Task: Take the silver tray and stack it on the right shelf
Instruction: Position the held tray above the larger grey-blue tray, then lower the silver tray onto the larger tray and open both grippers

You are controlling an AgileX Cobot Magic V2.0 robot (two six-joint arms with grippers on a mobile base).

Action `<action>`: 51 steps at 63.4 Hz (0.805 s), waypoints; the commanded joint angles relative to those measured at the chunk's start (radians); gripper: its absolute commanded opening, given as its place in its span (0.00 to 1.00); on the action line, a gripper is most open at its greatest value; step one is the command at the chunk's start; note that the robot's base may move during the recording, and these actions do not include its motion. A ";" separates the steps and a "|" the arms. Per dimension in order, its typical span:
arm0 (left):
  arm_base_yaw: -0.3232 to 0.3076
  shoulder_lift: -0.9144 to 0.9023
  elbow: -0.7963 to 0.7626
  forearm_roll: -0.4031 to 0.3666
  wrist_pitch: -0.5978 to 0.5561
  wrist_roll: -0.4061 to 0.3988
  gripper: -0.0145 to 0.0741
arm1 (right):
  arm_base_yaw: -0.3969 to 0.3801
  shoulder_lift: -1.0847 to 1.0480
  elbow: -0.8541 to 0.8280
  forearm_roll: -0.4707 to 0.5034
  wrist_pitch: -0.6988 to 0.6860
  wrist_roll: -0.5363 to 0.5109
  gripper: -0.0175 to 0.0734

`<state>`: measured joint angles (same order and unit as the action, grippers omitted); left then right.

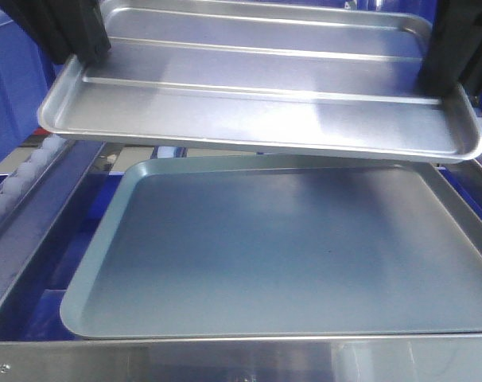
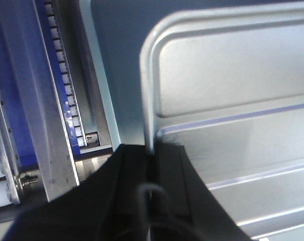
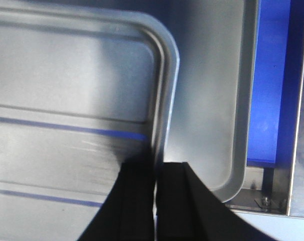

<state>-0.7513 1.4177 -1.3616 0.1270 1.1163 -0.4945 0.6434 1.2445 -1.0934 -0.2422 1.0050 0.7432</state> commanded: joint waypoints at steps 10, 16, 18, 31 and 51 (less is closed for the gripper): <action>-0.001 -0.033 -0.027 0.023 -0.003 0.016 0.06 | -0.003 -0.030 -0.035 -0.058 -0.070 -0.021 0.25; -0.001 -0.033 -0.027 0.021 -0.005 0.016 0.06 | -0.004 -0.030 -0.035 -0.059 -0.085 -0.021 0.25; -0.001 -0.031 -0.027 0.021 -0.011 0.016 0.06 | -0.004 -0.030 -0.035 -0.059 -0.085 -0.021 0.25; -0.001 0.024 -0.027 -0.022 -0.059 0.027 0.06 | -0.026 -0.030 -0.035 -0.057 -0.074 -0.142 0.25; -0.001 0.196 -0.027 0.016 -0.124 0.027 0.06 | -0.169 0.012 -0.035 -0.051 -0.063 -0.255 0.25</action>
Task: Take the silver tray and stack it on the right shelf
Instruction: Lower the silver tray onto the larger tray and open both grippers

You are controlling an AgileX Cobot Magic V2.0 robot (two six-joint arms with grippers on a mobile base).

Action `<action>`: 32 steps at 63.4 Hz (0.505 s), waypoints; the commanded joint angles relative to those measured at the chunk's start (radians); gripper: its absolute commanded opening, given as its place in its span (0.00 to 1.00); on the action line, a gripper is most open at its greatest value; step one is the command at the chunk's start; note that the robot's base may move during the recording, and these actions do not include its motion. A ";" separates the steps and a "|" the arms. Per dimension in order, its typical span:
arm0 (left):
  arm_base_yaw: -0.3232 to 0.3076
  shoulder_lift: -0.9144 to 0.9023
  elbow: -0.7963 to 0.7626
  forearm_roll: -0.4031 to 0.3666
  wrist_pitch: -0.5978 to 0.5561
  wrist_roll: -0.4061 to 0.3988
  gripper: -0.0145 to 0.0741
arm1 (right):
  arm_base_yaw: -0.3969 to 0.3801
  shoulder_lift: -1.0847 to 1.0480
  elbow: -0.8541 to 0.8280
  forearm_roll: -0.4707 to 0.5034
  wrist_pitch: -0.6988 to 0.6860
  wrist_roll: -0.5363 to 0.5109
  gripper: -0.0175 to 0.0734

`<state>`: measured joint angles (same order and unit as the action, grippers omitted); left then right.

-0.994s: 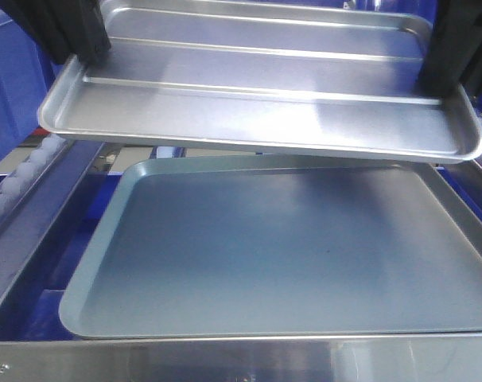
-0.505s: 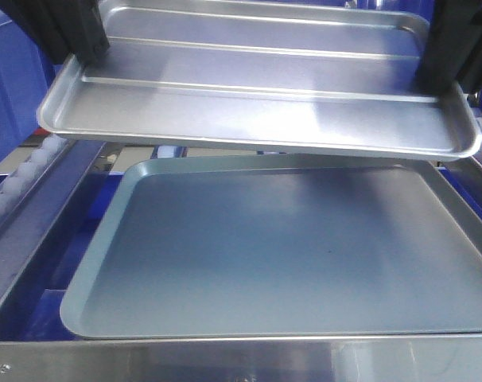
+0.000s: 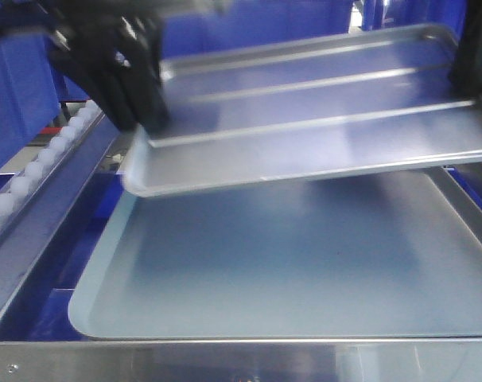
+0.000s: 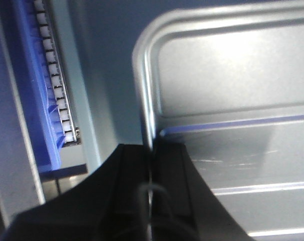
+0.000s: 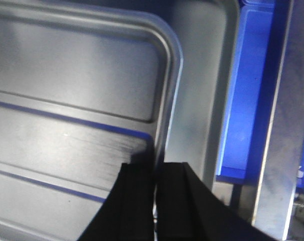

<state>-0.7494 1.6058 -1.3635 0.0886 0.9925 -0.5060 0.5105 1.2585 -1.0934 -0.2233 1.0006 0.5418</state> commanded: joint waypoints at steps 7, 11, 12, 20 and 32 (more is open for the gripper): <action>-0.003 0.054 -0.025 0.054 -0.042 0.039 0.06 | -0.059 0.064 -0.035 -0.070 -0.066 -0.068 0.25; -0.003 0.079 -0.025 0.060 -0.059 0.039 0.06 | -0.061 0.114 -0.033 -0.070 -0.077 -0.077 0.25; -0.003 0.084 -0.025 0.064 -0.061 0.039 0.06 | -0.061 0.125 -0.033 -0.070 -0.080 -0.078 0.25; -0.003 0.128 -0.025 0.094 -0.066 0.039 0.06 | -0.061 0.217 -0.033 -0.070 -0.109 -0.078 0.25; -0.003 0.179 -0.025 0.131 -0.062 0.039 0.06 | -0.061 0.281 -0.033 -0.071 -0.122 -0.078 0.26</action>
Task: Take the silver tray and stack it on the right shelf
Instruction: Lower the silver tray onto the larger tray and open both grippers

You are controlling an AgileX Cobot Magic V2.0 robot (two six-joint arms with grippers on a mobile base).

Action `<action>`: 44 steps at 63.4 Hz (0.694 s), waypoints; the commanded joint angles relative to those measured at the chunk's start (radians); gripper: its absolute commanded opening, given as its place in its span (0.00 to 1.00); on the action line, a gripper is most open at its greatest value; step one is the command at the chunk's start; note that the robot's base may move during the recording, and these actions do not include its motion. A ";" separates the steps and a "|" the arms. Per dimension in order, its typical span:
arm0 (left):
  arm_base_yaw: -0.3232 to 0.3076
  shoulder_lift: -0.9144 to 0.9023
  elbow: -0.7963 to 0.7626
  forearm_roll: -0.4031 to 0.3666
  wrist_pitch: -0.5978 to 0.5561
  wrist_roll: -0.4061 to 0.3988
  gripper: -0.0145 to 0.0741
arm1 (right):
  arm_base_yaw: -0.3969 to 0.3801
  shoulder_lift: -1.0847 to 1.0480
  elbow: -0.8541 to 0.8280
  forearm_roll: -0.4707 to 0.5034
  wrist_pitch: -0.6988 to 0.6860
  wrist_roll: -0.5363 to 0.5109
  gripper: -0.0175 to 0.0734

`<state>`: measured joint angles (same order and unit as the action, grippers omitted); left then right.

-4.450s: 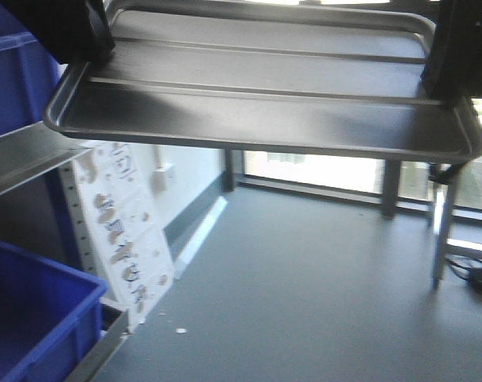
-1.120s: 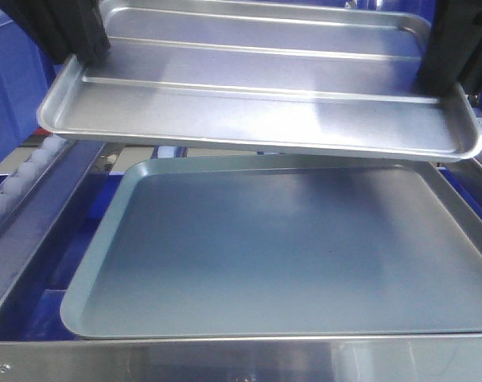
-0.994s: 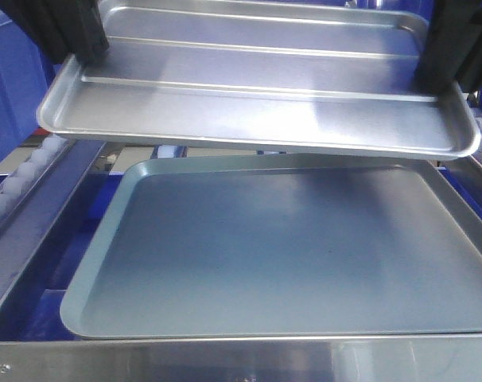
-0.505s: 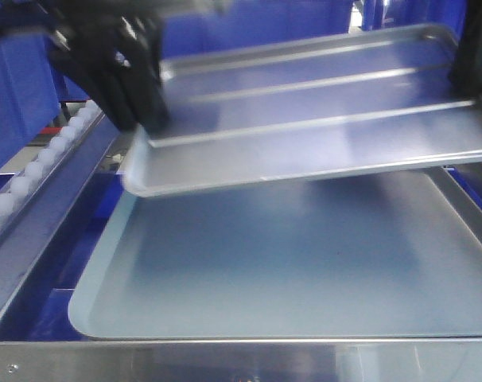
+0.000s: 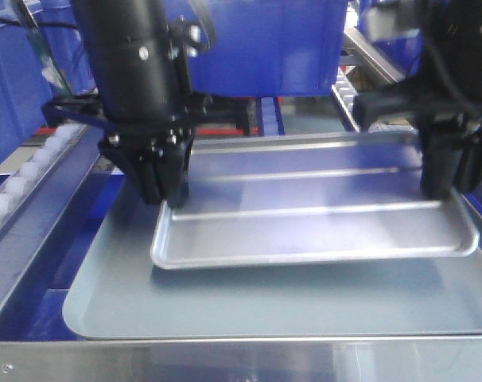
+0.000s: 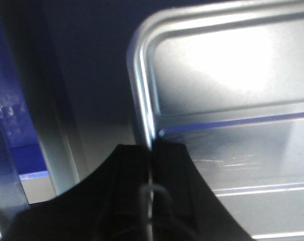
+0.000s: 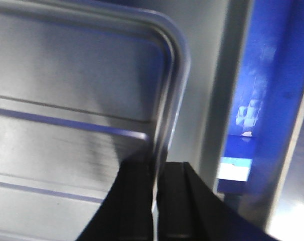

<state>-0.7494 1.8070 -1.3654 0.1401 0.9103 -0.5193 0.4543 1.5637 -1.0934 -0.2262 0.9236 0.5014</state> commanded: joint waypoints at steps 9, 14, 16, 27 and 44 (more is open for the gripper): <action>0.010 -0.003 -0.023 0.077 0.020 0.052 0.06 | -0.005 -0.023 -0.033 -0.068 -0.046 -0.038 0.26; 0.023 -0.003 -0.023 0.065 0.019 0.052 0.11 | -0.005 -0.023 -0.033 -0.068 -0.040 -0.038 0.32; 0.028 -0.003 -0.024 0.061 0.016 0.052 0.14 | -0.005 -0.023 -0.033 -0.068 -0.038 -0.038 0.37; 0.055 -0.003 -0.028 0.006 0.013 0.070 0.54 | -0.005 -0.023 -0.033 -0.068 -0.038 -0.038 0.68; 0.054 -0.038 -0.028 -0.019 0.018 0.070 0.67 | -0.005 -0.057 -0.033 -0.068 -0.040 -0.038 0.79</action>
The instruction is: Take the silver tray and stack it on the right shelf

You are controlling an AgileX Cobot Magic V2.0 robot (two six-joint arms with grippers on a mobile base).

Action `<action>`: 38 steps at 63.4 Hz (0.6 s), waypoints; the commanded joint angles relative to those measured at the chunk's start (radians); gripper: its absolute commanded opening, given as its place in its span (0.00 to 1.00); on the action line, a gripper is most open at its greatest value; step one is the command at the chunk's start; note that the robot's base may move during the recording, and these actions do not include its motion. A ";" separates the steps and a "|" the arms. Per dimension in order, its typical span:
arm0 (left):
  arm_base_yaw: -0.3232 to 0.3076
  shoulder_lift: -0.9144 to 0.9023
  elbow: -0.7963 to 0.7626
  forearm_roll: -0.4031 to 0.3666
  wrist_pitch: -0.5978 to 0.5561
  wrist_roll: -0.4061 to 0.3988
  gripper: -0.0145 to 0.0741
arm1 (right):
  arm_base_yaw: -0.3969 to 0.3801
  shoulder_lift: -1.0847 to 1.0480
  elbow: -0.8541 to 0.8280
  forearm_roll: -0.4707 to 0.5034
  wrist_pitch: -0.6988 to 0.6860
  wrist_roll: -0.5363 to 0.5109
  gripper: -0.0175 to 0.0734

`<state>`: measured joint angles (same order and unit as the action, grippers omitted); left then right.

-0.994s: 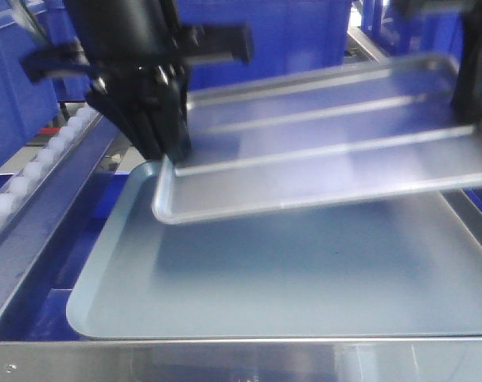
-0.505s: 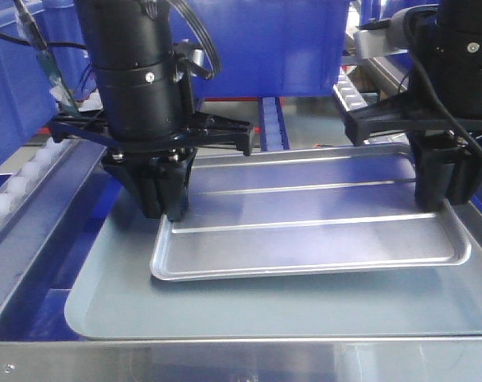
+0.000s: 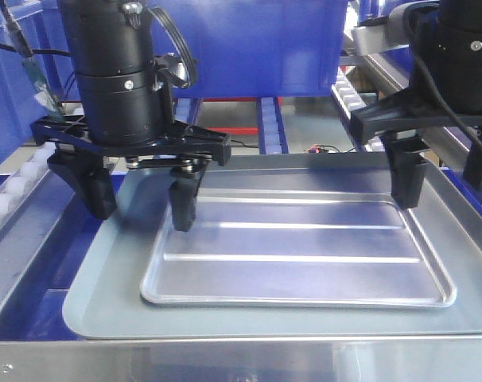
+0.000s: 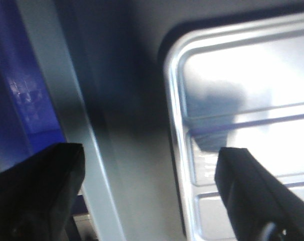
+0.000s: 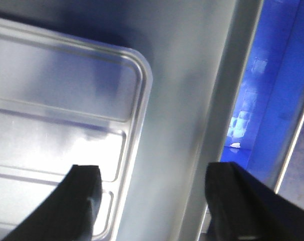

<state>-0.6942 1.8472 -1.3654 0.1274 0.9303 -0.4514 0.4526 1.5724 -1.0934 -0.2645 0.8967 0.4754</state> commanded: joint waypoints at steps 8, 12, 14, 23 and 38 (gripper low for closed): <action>-0.016 -0.151 -0.024 0.002 0.000 0.007 0.60 | -0.003 -0.123 -0.033 -0.029 -0.011 -0.012 0.67; -0.030 -0.204 -0.010 0.019 -0.002 0.007 0.55 | -0.003 -0.158 -0.032 -0.029 -0.011 -0.012 0.56; -0.039 -0.229 0.000 0.031 -0.008 0.007 0.52 | -0.003 -0.182 -0.028 -0.029 -0.011 -0.012 0.50; -0.065 -0.368 0.105 0.080 -0.085 0.007 0.36 | -0.002 -0.296 0.018 -0.031 -0.037 -0.012 0.28; -0.071 -0.623 0.371 0.066 -0.284 0.007 0.06 | -0.001 -0.525 0.224 -0.035 -0.125 -0.034 0.25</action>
<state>-0.7564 1.3492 -1.0547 0.1821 0.7680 -0.4415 0.4526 1.1482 -0.9183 -0.2668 0.8461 0.4655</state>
